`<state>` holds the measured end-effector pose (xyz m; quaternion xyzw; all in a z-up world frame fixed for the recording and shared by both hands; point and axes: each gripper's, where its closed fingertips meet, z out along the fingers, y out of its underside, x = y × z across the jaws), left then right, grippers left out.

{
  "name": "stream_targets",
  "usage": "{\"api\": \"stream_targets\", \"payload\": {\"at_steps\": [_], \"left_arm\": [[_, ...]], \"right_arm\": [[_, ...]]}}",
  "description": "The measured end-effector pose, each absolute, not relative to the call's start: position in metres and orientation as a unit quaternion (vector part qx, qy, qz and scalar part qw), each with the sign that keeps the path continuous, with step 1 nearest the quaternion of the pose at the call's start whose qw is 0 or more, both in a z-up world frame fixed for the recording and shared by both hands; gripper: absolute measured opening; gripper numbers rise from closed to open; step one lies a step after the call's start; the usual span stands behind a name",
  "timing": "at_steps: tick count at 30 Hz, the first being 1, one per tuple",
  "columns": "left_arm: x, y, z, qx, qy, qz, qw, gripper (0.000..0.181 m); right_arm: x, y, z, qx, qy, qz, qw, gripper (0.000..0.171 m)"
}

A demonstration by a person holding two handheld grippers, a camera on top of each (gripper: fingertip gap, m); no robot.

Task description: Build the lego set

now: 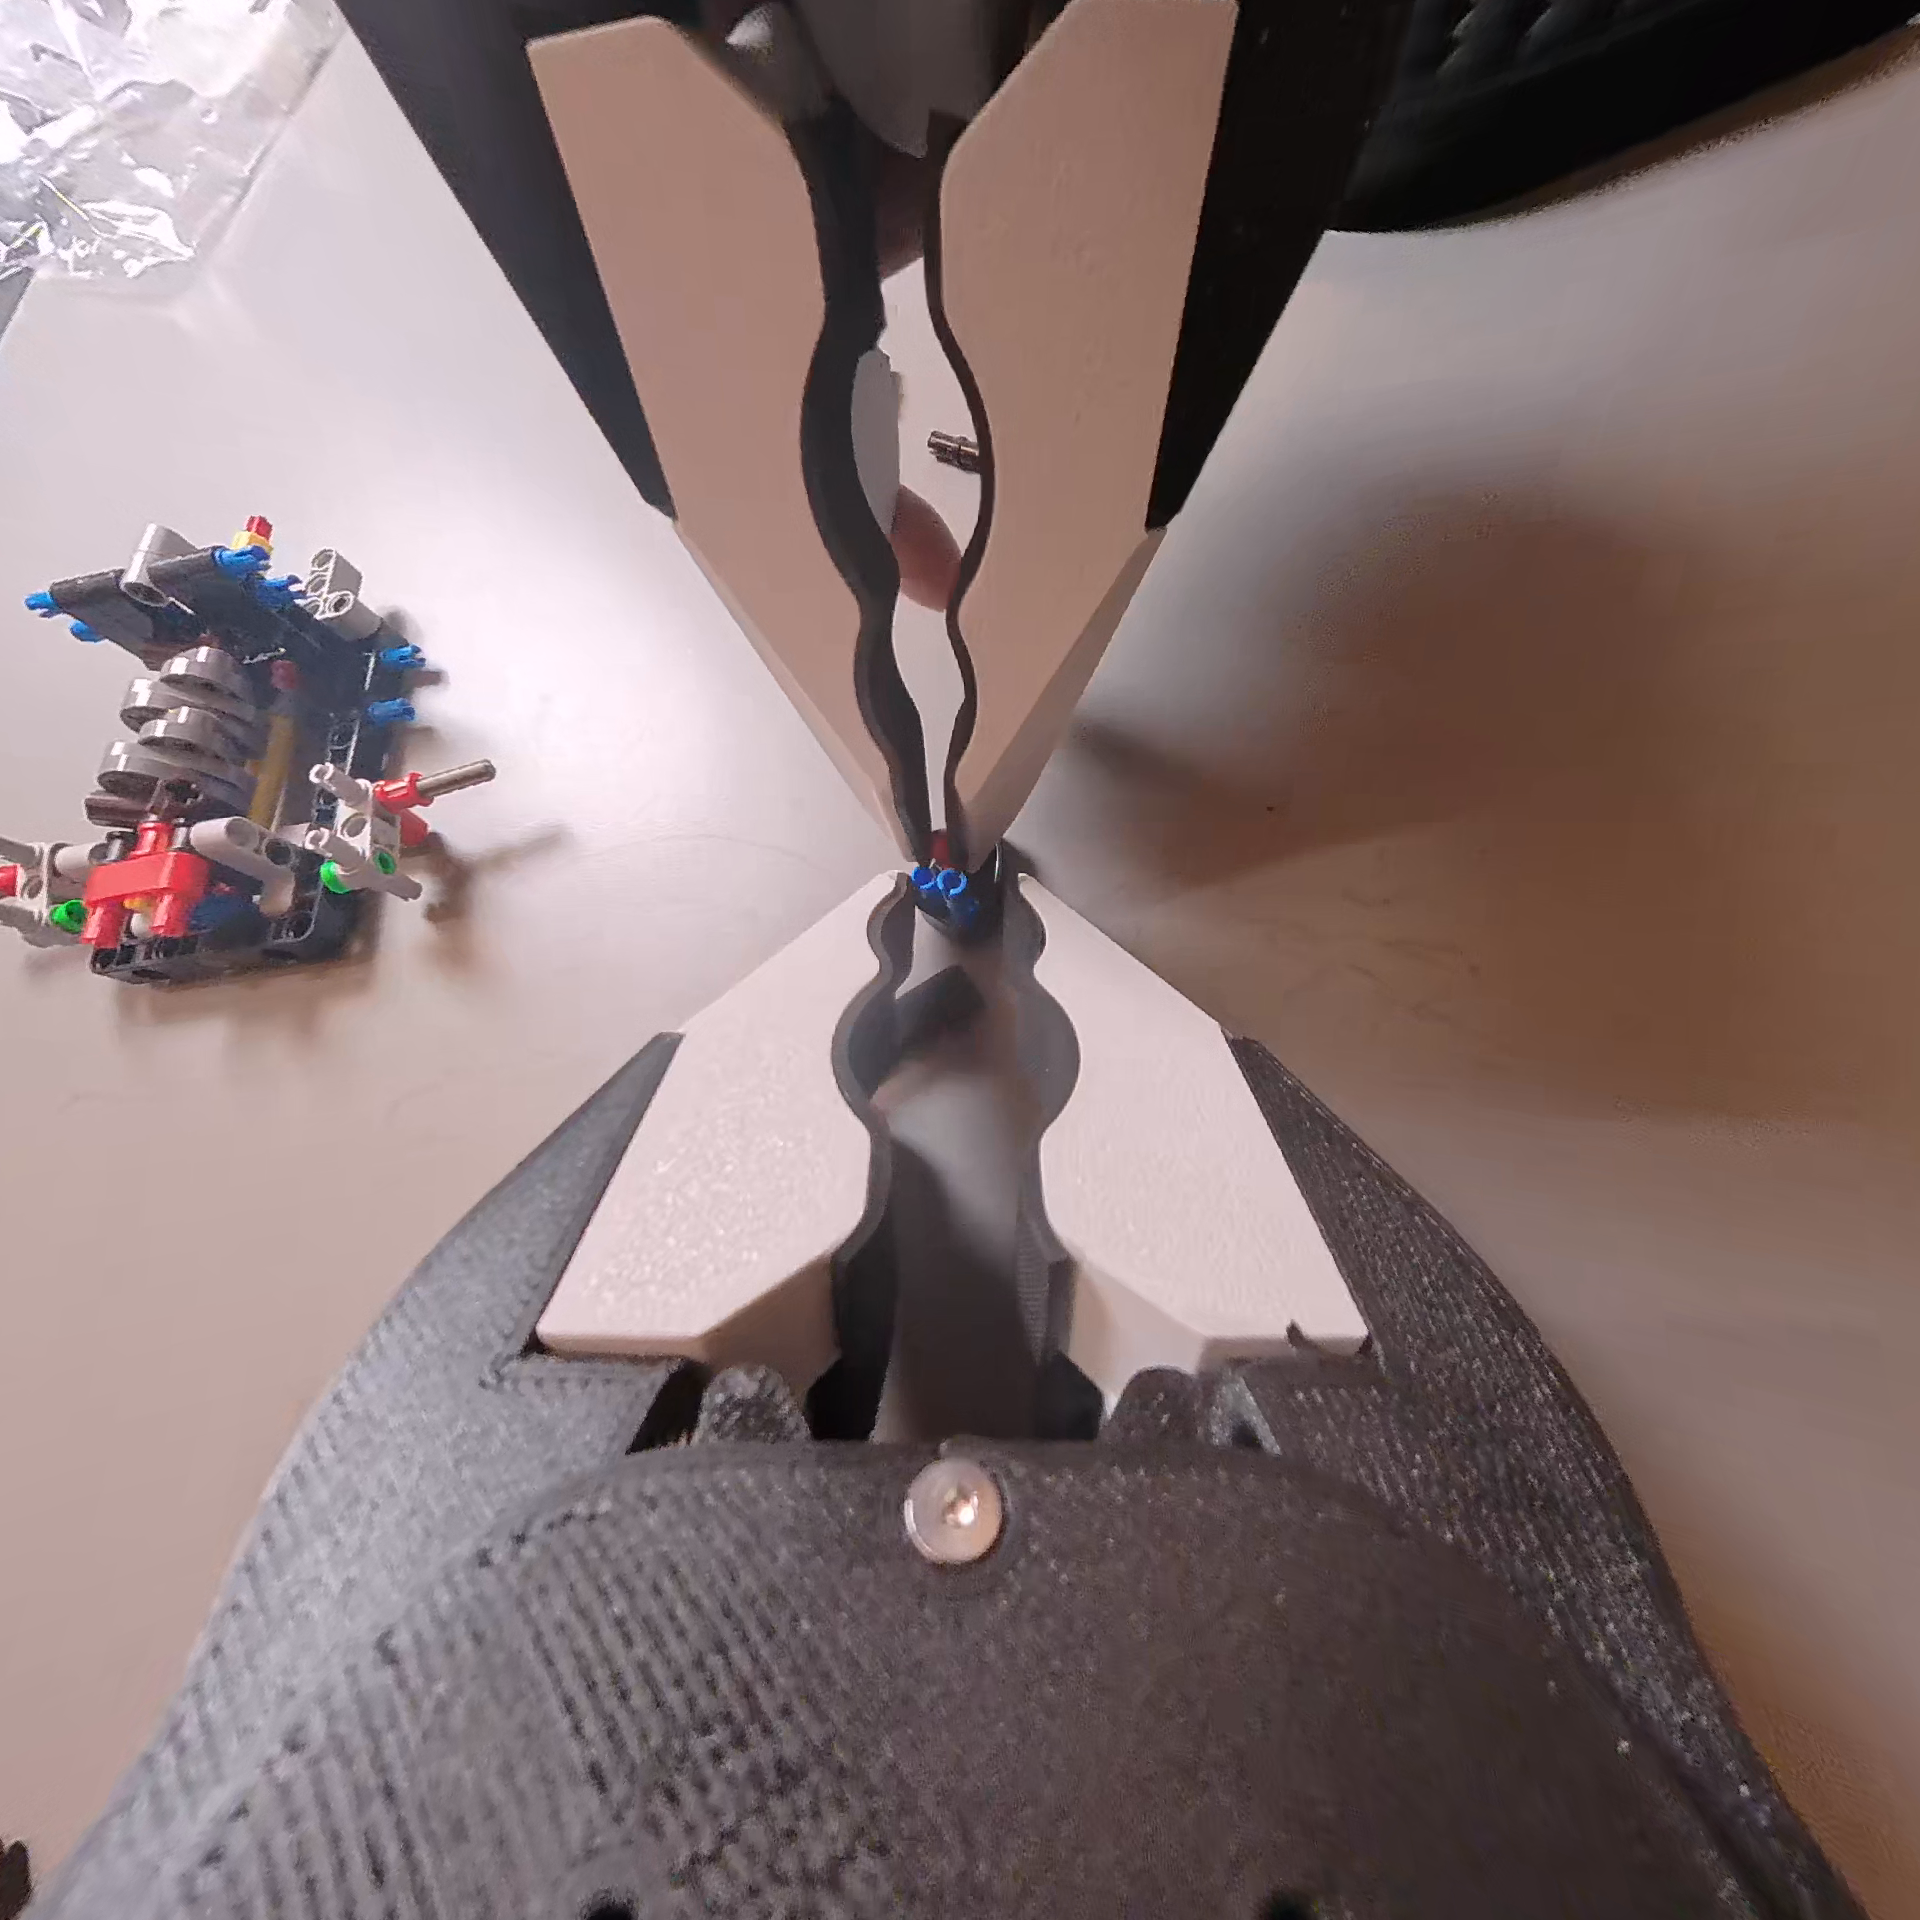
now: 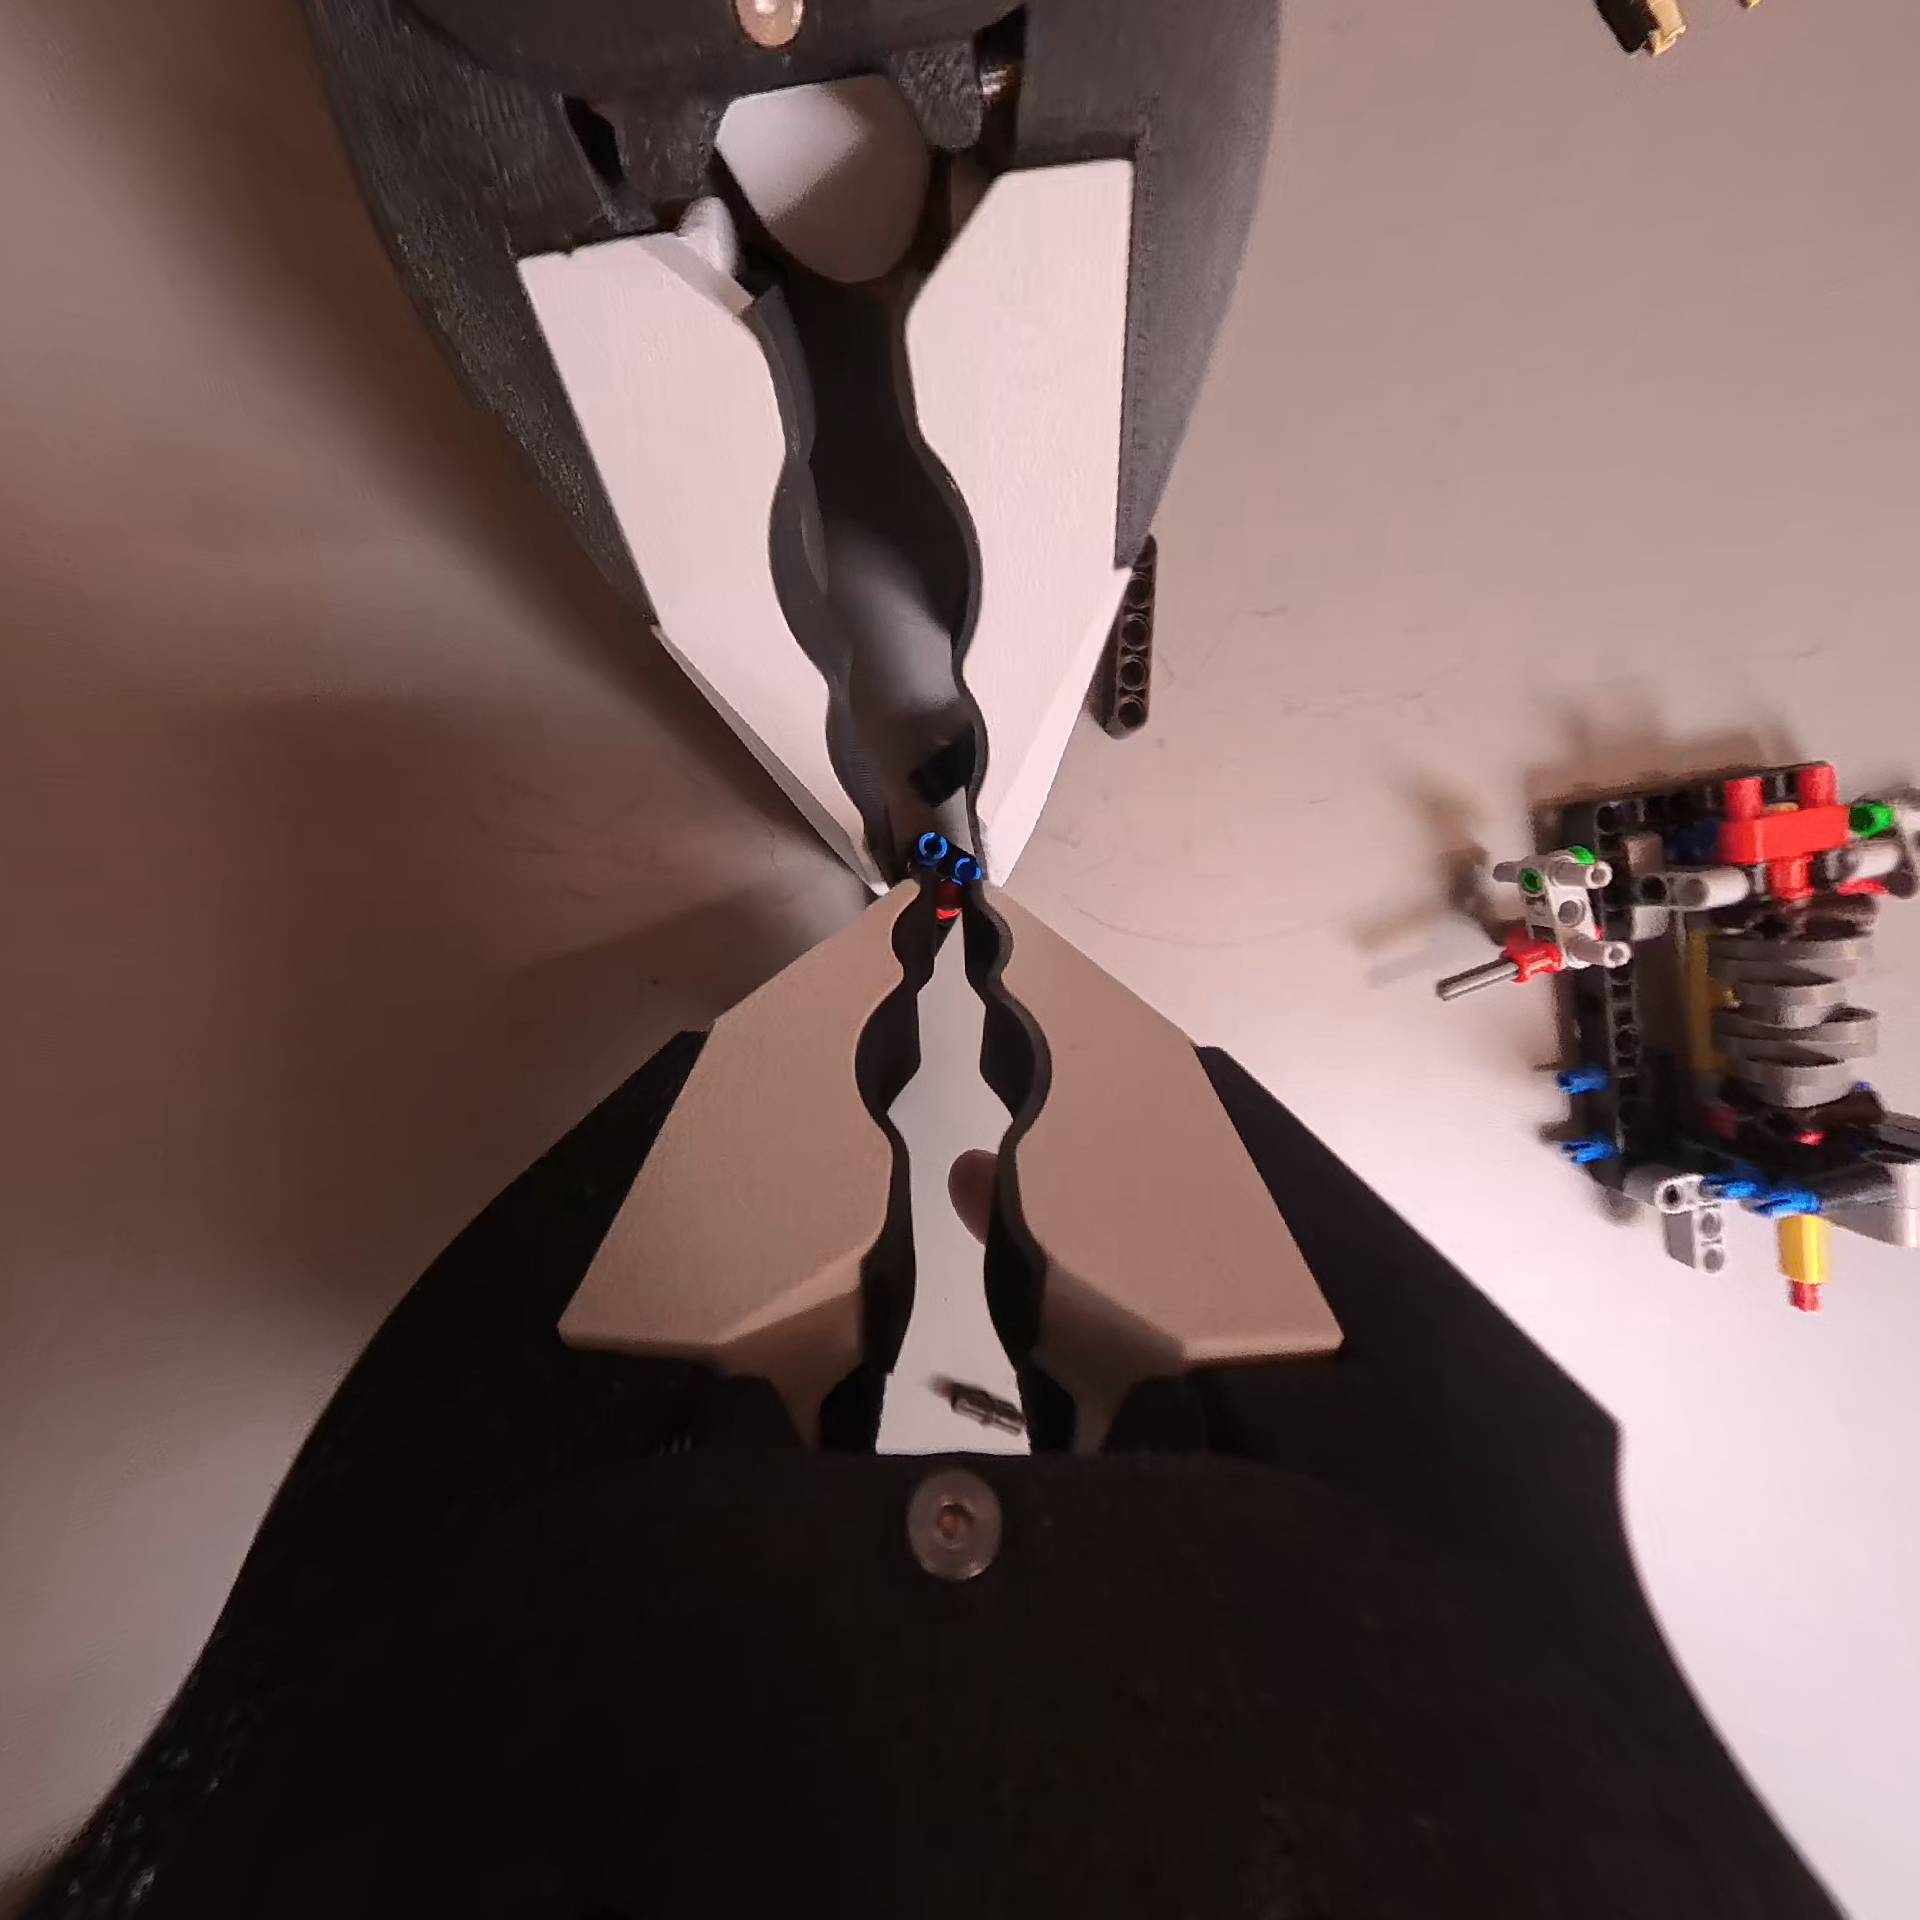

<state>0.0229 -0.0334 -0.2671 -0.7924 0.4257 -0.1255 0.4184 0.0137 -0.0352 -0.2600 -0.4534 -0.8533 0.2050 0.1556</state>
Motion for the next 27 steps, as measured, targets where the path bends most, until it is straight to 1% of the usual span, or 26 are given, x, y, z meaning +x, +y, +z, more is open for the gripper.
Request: {"api": "stream_targets", "payload": {"at_steps": [1,11,20,23,27], "left_arm": [[0.0228,-0.0335,-0.2671,-0.793,0.425,-0.126,0.418,0.014],[0.0229,-0.0341,-0.2672,-0.794,0.424,-0.129,0.417,0.014],[0.0229,-0.0343,-0.2674,-0.797,0.419,-0.129,0.416,0.014],[0.0218,-0.0333,-0.2675,-0.799,0.415,-0.127,0.416,0.014],[0.0212,-0.0327,-0.2675,-0.799,0.415,-0.124,0.416,0.014]], "right_arm": [[0.0136,-0.035,-0.2598,-0.462,-0.847,0.215,0.153,0.001],[0.0141,-0.0337,-0.2596,-0.509,-0.797,0.288,0.15,0.002],[0.0152,-0.0332,-0.2599,-0.451,-0.839,0.233,0.197,0.002],[0.014,-0.0327,-0.2596,-0.416,-0.86,0.185,0.228,0.002],[0.014,-0.0322,-0.26,-0.412,-0.867,0.176,0.218,0.002]]}}
